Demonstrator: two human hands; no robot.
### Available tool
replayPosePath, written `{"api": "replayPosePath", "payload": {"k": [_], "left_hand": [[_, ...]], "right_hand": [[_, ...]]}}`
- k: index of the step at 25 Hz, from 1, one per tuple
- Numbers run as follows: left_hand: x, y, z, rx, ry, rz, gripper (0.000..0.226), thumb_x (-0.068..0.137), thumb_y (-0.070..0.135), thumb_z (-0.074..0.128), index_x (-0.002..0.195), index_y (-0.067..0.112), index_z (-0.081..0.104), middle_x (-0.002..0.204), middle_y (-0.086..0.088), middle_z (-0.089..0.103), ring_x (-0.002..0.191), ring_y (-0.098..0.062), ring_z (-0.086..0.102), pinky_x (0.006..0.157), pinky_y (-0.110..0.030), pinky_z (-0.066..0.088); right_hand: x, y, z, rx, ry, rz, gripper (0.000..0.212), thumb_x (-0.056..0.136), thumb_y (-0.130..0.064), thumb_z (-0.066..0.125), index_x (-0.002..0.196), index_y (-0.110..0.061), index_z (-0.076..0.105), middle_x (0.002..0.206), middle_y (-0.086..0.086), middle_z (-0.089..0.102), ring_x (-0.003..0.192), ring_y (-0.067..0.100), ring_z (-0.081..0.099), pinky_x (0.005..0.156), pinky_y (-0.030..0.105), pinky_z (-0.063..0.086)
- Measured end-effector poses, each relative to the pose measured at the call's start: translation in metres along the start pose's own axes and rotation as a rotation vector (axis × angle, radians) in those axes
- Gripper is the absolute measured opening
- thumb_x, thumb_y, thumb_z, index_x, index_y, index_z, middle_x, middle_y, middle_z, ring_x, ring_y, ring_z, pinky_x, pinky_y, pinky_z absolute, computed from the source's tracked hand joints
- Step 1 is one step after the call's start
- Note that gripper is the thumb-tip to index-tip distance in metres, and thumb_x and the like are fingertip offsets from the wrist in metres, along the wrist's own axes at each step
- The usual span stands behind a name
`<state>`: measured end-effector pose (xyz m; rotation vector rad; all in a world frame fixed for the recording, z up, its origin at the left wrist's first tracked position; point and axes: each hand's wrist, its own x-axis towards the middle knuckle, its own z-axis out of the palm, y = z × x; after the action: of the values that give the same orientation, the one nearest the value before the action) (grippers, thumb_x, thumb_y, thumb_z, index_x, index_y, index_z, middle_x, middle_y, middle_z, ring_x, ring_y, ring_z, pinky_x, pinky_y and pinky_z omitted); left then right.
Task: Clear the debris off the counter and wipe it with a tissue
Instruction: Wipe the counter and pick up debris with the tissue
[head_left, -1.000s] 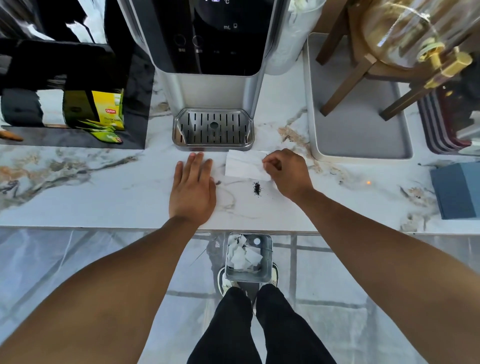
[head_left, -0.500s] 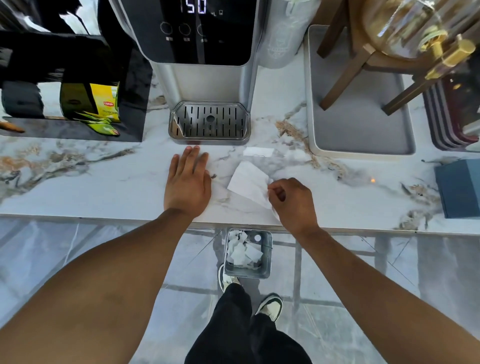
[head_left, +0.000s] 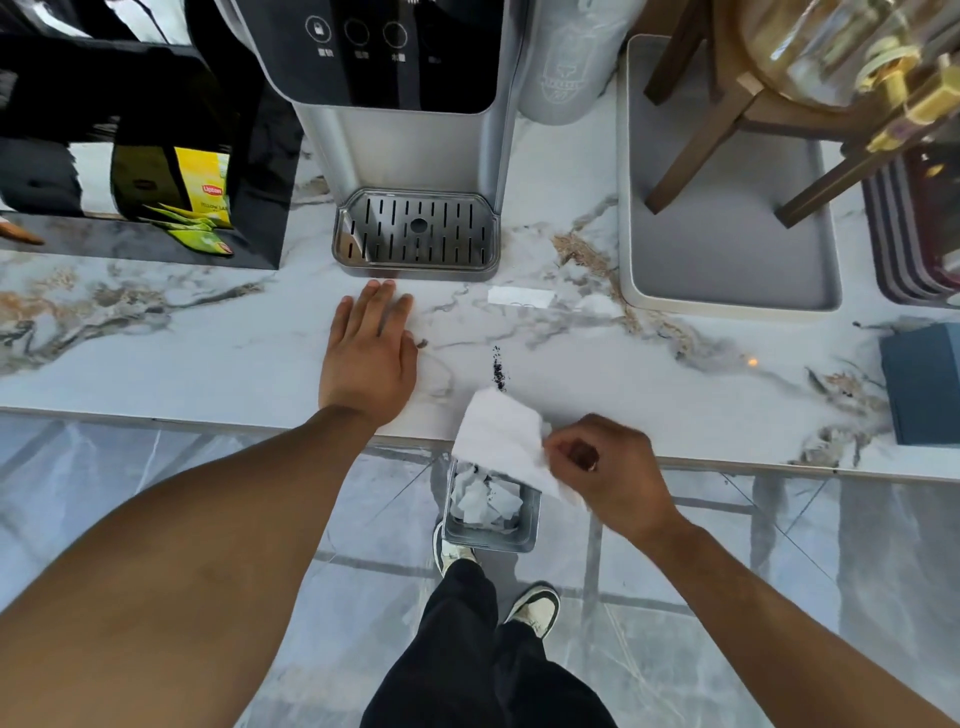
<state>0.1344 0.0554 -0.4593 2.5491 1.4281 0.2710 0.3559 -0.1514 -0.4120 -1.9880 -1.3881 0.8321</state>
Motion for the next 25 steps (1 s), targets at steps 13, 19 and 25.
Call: {"api": "replayPosePath", "payload": {"k": [13,19,25], "left_hand": [[0.001,-0.002,0.000,0.031,-0.020,-0.001,0.051,0.099,0.031,0.028,0.144,0.011,0.041,0.157,-0.013,0.035,0.150,-0.029,0.023,0.124,-0.049,0.016],[0.002,-0.002,0.000,0.019,-0.018,0.002,0.050,0.099,0.030,0.031,0.144,0.013,0.041,0.158,-0.012,0.034,0.150,-0.028,0.023,0.124,-0.048,0.016],[0.002,0.000,0.001,0.019,-0.013,-0.005,0.052,0.099,0.032,0.029,0.144,0.011,0.042,0.158,-0.013,0.034,0.150,-0.028,0.023,0.124,-0.049,0.016]], "right_hand": [[0.170,-0.030,0.024,-0.248,-0.045,-0.172,0.013,0.097,-0.015,0.054,0.098,-0.011,0.067,0.103,0.008,0.059,0.088,0.021,0.058,0.079,0.024,0.040],[0.145,-0.027,0.024,-0.300,0.062,-0.088,0.015,0.097,-0.014,0.055,0.099,-0.008,0.068,0.101,0.013,0.061,0.091,0.027,0.060,0.081,0.030,0.044],[0.067,-0.021,0.029,-0.256,0.110,-0.090,0.007,0.092,-0.011,0.065,0.092,-0.006,0.070,0.090,0.012,0.062,0.080,0.030,0.062,0.075,0.036,0.051]]}}
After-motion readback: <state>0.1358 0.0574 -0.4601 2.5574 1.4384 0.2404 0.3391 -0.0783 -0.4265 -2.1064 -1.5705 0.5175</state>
